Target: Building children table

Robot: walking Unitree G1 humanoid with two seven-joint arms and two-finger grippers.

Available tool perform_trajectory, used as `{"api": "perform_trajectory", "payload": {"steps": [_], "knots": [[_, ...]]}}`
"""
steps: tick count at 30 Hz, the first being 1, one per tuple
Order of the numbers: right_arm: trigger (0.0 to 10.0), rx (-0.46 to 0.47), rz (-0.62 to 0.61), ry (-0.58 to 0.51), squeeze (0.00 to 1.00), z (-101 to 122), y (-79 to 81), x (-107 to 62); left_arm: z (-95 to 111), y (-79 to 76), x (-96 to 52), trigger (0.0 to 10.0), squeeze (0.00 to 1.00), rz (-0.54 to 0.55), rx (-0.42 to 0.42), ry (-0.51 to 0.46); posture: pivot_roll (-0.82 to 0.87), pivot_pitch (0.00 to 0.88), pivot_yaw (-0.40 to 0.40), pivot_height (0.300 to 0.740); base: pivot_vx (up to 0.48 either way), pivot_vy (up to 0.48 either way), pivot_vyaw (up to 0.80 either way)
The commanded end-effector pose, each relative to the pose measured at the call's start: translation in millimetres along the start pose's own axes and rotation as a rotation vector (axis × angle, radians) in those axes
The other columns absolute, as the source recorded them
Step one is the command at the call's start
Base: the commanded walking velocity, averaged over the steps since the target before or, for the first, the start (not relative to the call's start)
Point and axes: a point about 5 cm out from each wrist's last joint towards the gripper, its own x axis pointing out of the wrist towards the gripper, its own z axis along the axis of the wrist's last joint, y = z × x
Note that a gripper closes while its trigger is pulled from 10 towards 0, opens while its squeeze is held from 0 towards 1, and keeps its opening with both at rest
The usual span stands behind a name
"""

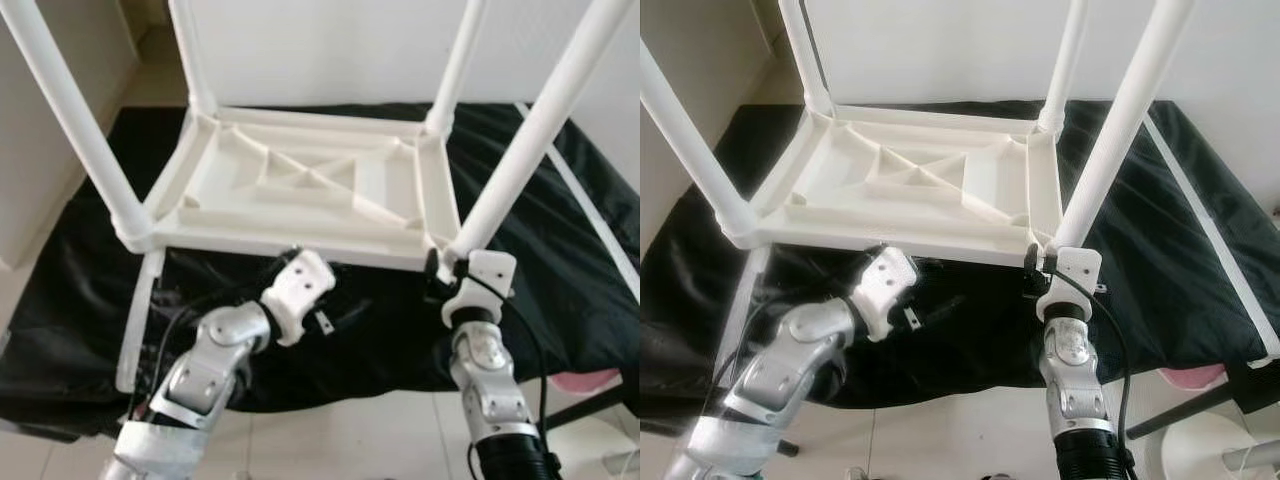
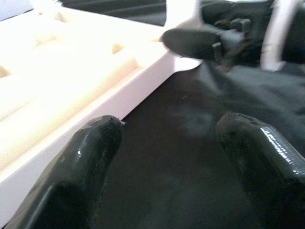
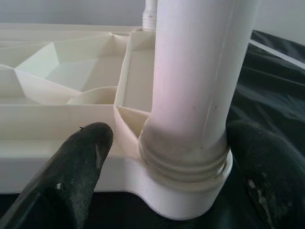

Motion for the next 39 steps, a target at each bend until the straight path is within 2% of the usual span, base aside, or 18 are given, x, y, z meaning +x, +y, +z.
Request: {"api": "perform_trajectory", "payload": {"steps": [1, 4, 7, 8, 9, 10, 12, 13, 14, 15, 16, 17, 18, 21, 23, 29, 35, 39], "knots": [[10.0, 0.016, 0.013, 0.01, 0.0, -3, 4.0, -7.7, -4, 13.7, -4.9, 10.0, 0.0, 0.104, 0.009, 0.02, 0.0, 0.098, -0.004, 0.74, 0.0, 0.0, 0.0], [10.0, 0.022, 0.022, 0.012, 0.0, -3, 5.6, -11.6, -6, 17.6, -6.6, 10.0, 0.0, 0.112, 0.016, 0.027, 0.0, 0.094, -0.001, 0.74, 0.0, 0.0, 0.0], [10.0, 0.028, 0.069, 0.012, 0.0, -4, 11.1, -22.1, -14, 33.0, -10.9, 10.0, 0.0, 0.132, 0.062, 0.091, 0.0, 0.086, 0.007, 0.74, 0.0, 0.0, 0.0], [10.0, 0.028, 0.069, 0.012, 0.0, -4, 11.1, -22.1, -14, 33.0, -10.9, 10.0, 0.0, 0.132, 0.062, 0.091, 0.0, 0.086, 0.007, 0.74, 0.0, 0.0, 0.0], [6.4, 0.031, 0.087, 0.009, 0.0, -4, 13.0, -24.2, -17, 43.1, -12.3, 10.0, 0.0, 0.159, 0.073, 0.119, 0.0, 0.083, 0.008, 0.74, 0.0, 0.0, 0.0], [0.0, 0.032, 0.094, 0.008, 0.0, -4, 14.1, -24.9, -19, 53.2, -13.8, 10.0, 0.0, 0.186, 0.083, 0.139, 0.0, 0.079, 0.009, 0.74, 0.0, 0.0, 0.0], [0.0, 0.035, 0.097, 0.008, 0.0, -4, 15.8, -24.5, -21, 66.6, -16.0, 10.0, 0.0, 0.217, 0.095, 0.16, 0.0, 0.076, 0.009, 0.74, 0.0, 0.0, 0.0], [0.0, 0.035, 0.097, 0.008, 0.0, -4, 15.8, -24.5, -21, 66.6, -16.0, 10.0, 0.0, 0.217, 0.095, 0.16, 0.0, 0.076, 0.009, 0.74, 0.0, 0.0, 0.0], [3.5, 0.038, 0.101, 0.01, 0.0, -4, 17.4, -23.7, -21, 71.4, -17.1, 10.0, 0.0, 0.222, 0.11, 0.171, 0.0, 0.071, 0.009, 0.74, 0.0, 0.0, 0.0], [8.5, 0.039, 0.104, 0.011, 0.0, -4, 18.9, -23.2, -22, 74.7, -18.0, 10.0, 0.0, 0.225, 0.124, 0.182, 0.0, 0.069, 0.011, 0.74, 0.0, 0.0, 0.0], [8.5, 0.04, 0.106, 0.011, 0.0, -3, 19.8, -23.0, -23, 76.7, -18.5, 10.0, 0.0, 0.227, 0.134, 0.188, 0.0, 0.069, 0.011, 0.74, 0.0, 0.0, 0.0], [10.0, 0.043, 0.117, 0.009, 0.0, -3, 22.1, -22.7, -24, 82.3, -20.2, 10.0, 0.0, 0.238, 0.144, 0.199, 0.0, 0.06, 0.013, 0.74, 0.0, 0.0, 0.0], [10.0, 0.043, 0.117, 0.009, 0.0, -3, 22.1, -22.7, -24, 82.3, -20.2, 10.0, 0.0, 0.238, 0.144, 0.199, 0.0, 0.06, 0.013, 0.74, 0.0, 0.0, 0.0], [10.0, 0.054, 0.137, 0.011, 0.0, -2, 27.3, -21.4, -32, 98.0, -28.4, 10.0, 0.0, 0.246, 0.217, 0.286, 0.01, 0.055, 0.012, 0.74, 0.0, 0.0, 0.0], [10.0, 0.054, 0.137, 0.011, 0.0, -2, 27.3, -21.4, -32, 98.0, -28.4, 10.0, 0.0, 0.246, 0.217, 0.286, 0.01, 0.055, 0.012, 0.74, 0.0, 0.0, 0.0], [10.0, 0.07, 0.151, 0.007, 0.0, 1, 32.4, -15.3, -41, 121.3, -37.0, 10.0, 0.0, 0.29, 0.26, 0.365, 0.02, 0.057, 0.019, 0.74, 0.0, 0.0, 0.0], [10.0, 0.078, 0.15, 0.002, 0.0, 2, 34.0, -11.7, -40, 134.9, -39.1, 10.0, 0.0, 0.322, 0.325, 0.426, 0.02, 0.06, 0.026, 0.74, 0.0, 0.0, 0.0], [10.0, 0.079, 0.147, 0.001, 0.0, 3, 33.9, -10.6, -40, 138.8, -39.6, 10.0, 0.0, 0.341, 0.337, 0.446, 0.01, 0.06, 0.031, 0.74, 0.0, 0.0, 0.0]]}}
